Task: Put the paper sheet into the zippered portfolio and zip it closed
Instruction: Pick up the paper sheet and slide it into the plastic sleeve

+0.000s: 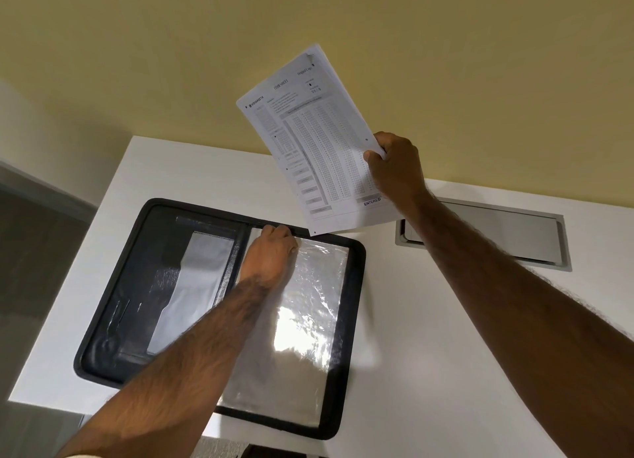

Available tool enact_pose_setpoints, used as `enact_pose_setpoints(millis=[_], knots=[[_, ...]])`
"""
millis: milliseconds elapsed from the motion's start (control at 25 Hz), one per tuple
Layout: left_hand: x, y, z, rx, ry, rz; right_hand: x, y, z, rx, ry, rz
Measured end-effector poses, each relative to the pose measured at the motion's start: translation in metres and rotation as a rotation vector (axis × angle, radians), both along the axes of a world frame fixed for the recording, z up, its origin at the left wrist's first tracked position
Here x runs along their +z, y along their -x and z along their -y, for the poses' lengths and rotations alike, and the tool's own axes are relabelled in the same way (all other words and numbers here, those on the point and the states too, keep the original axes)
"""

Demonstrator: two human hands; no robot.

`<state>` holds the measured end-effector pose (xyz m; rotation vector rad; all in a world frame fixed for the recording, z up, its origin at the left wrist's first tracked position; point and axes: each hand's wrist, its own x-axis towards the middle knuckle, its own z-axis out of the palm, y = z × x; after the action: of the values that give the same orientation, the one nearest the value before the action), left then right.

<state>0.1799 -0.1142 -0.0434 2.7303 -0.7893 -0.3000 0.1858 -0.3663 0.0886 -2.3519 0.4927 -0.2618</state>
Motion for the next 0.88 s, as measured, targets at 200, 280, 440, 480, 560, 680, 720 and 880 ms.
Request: enact_pose_setpoints(millis=[200,280,440,480,560,680,720,880], knots=[[-0.004,-0.002,-0.001,-0.032,-0.033,-0.059,-0.003,0.006,0.005,-0.005,0.009,-0.015],[-0.003,-0.002,0.000,-0.050,-0.067,-0.054,-0.004,0.009,0.006,-0.018,-0.008,-0.012],[-0.001,-0.001,0.004,-0.023,-0.038,-0.032,-0.001,0.010,0.008,-0.028,-0.028,0.010],[-0.001,0.000,0.003,-0.015,-0.021,-0.048,0.000,0.010,0.009,-0.028,-0.036,0.014],[-0.002,0.000,0.001,-0.034,0.004,-0.073,0.002,0.011,0.009,-0.032,-0.038,0.013],[-0.006,-0.005,-0.001,-0.039,0.058,-0.126,0.004,0.012,0.010,-0.034,-0.025,0.015],[-0.007,-0.006,-0.001,-0.045,0.075,-0.150,0.004,0.012,0.010,-0.035,-0.021,0.016],[-0.007,-0.010,-0.006,-0.055,0.072,-0.212,0.007,0.013,0.010,-0.039,-0.027,0.051]])
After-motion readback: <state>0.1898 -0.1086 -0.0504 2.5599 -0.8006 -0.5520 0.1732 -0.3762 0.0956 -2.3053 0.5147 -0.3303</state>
